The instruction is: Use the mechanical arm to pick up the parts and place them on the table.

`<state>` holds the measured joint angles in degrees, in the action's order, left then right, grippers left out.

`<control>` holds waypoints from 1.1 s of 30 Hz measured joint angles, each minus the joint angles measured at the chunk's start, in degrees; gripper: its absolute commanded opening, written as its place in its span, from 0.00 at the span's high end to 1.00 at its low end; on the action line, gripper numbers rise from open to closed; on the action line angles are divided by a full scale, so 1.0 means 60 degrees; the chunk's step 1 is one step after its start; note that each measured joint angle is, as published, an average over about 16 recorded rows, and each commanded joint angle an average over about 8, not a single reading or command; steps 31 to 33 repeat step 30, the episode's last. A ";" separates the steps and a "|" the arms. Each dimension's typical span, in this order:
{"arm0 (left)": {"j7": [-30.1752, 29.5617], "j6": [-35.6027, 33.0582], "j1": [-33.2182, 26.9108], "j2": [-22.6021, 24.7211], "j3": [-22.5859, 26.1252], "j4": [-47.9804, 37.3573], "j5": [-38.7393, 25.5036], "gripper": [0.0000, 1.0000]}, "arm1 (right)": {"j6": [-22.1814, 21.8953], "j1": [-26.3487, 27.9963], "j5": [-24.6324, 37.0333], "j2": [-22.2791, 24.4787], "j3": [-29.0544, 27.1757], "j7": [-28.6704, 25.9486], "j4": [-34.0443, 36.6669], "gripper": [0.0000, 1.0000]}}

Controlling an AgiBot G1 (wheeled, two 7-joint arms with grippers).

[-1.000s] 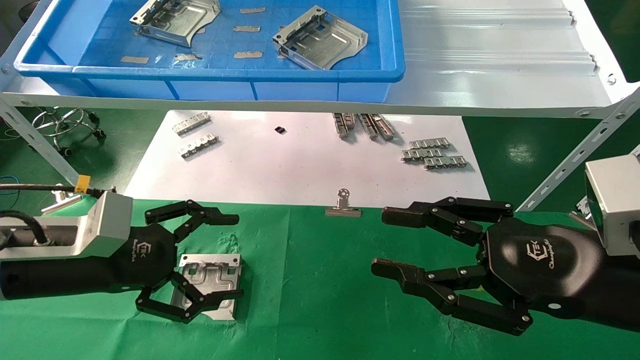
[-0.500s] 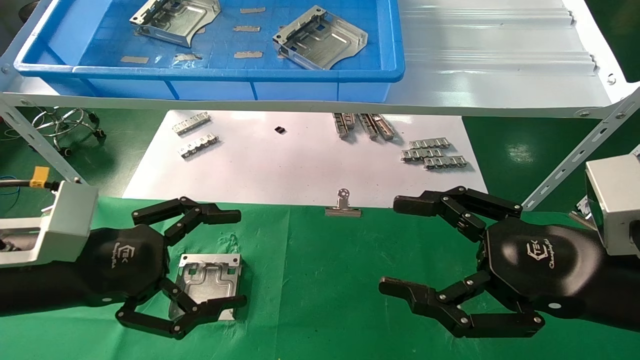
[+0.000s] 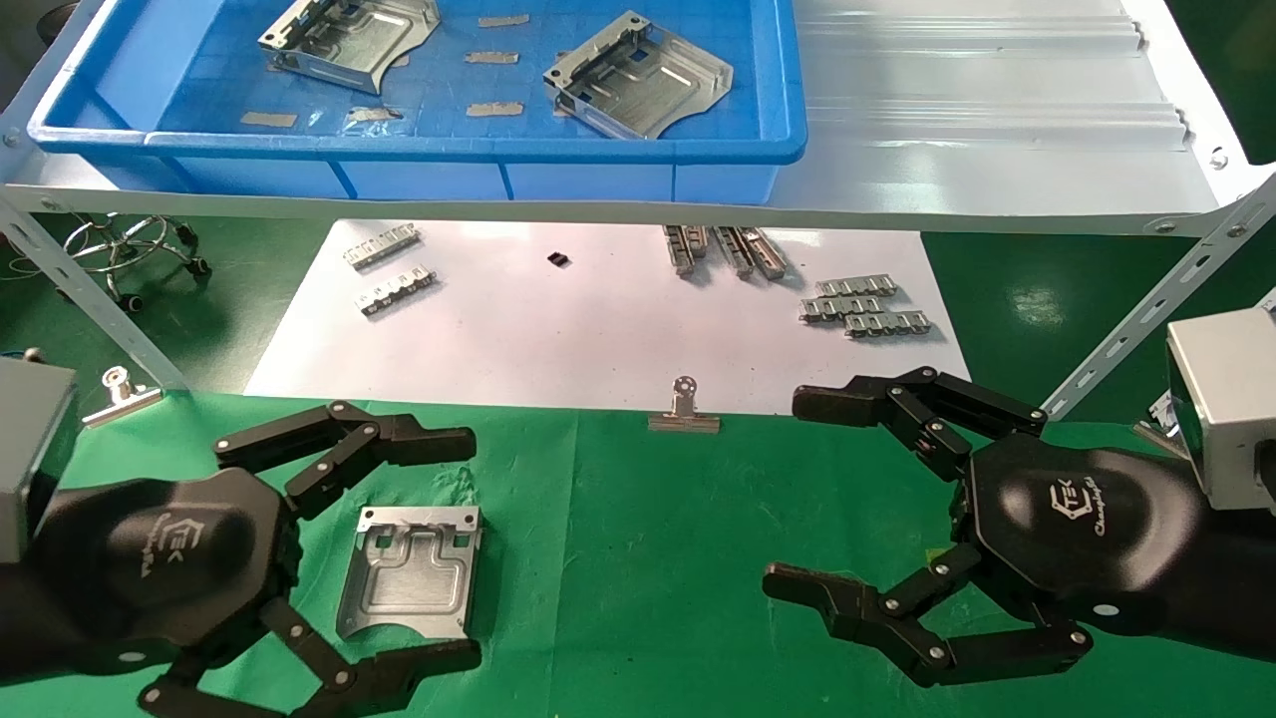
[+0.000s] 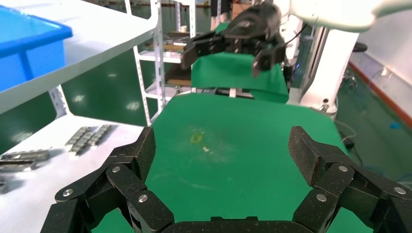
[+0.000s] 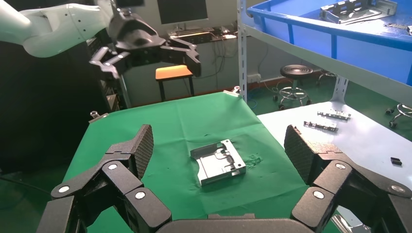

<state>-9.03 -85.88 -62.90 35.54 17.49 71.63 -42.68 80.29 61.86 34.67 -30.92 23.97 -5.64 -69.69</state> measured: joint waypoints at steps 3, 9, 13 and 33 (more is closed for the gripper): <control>-0.0189 0.0019 0.0174 -0.0068 -0.0194 0.0257 0.0112 0.00 | 0.0000 -0.0001 0.0000 0.0000 0.0000 0.0000 0.0001 0.00; -0.0366 0.0039 0.0345 -0.0136 -0.0384 0.0508 0.0227 0.00 | -0.0001 -0.0002 -0.0001 0.0000 -0.0001 0.0000 0.0002 0.00; -0.0375 0.0043 0.0364 -0.0144 -0.0403 0.0532 0.0241 0.00 | -0.0001 -0.0002 -0.0001 0.0001 -0.0001 0.0000 0.0002 0.00; -0.0307 0.0043 0.0263 -0.0104 -0.0287 0.0381 0.0171 0.00 | -0.0002 -0.0002 -0.0001 0.0001 -0.0002 0.0000 0.0002 0.00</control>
